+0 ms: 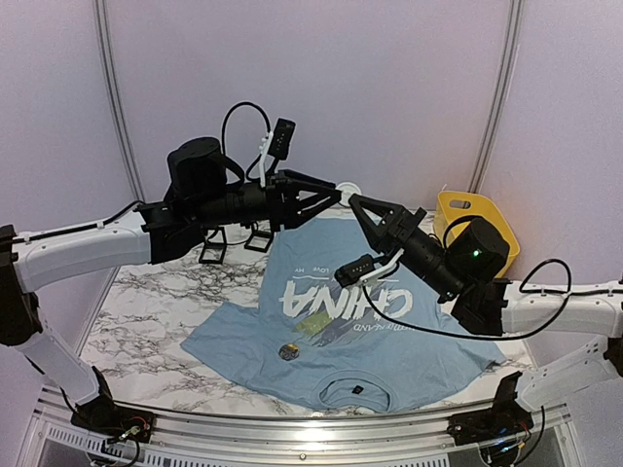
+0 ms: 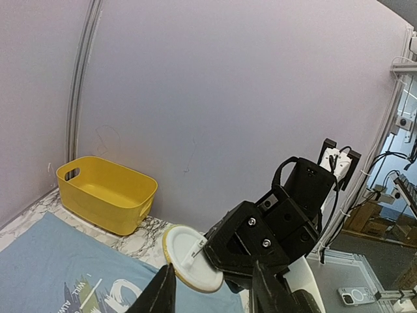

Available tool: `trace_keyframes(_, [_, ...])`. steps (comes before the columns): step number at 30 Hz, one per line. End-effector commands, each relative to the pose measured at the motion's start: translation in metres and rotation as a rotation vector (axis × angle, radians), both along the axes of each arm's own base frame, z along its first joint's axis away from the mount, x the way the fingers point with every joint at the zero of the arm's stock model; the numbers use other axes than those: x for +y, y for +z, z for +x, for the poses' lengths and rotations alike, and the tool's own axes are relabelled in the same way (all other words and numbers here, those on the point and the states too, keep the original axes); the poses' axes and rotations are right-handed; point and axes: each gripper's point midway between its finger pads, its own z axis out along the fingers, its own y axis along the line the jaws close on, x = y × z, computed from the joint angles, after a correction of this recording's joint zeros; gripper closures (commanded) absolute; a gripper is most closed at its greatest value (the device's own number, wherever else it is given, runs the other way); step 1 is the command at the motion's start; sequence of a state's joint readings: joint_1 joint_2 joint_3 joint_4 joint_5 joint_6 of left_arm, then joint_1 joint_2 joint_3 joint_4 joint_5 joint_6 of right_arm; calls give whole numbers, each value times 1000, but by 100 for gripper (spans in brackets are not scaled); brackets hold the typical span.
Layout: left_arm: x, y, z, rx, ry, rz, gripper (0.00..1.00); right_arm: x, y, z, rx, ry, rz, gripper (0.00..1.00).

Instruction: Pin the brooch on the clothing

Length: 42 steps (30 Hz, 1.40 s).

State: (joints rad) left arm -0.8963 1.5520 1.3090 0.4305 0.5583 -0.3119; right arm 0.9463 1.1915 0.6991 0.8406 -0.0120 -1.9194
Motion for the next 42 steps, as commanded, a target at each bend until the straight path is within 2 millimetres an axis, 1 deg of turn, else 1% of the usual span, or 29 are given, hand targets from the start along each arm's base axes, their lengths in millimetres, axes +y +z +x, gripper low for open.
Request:
trace_keyframes(1, [-5,-8,-11,11,-33,12,57,3,33,-6,-44,14,73,100])
trace_keyframes(4, [-1,-5,-9,-1,-7,6,52,-1,33,0,-33,-23,83,100])
trace_keyframes(8, [-2,-6,-9,1,-11,7,50,-2,34,2,-35,-36,86,100])
trace_keyframes(11, [2,-4,-9,-6,3,5,40,-4,37,4,-35,-53,97,100])
trace_keyframes(14, [9,3,-7,-33,39,-7,36,-5,38,4,-33,-58,98,100])
trace_keyframes(15, [9,3,-6,-35,45,-7,37,-4,36,4,-33,-56,93,100])
trace_keyframes(20, [6,2,-1,-11,56,-15,52,-1,32,3,-35,-42,74,100])
trace_keyframes(27, [-3,6,6,1,51,-35,54,3,30,2,-32,-30,64,100])
trace_keyframes(31, [-7,8,5,0,25,-47,54,4,27,2,-28,-28,56,100])
trace_keyframes(35, [-10,10,6,1,11,-58,65,5,26,1,-31,-29,50,100])
trace_keyframes(39, [-11,11,7,4,9,-66,72,6,24,0,-36,-29,39,100])
trace_keyframes(42, [-10,12,8,7,9,-74,73,6,22,1,-33,-29,32,100])
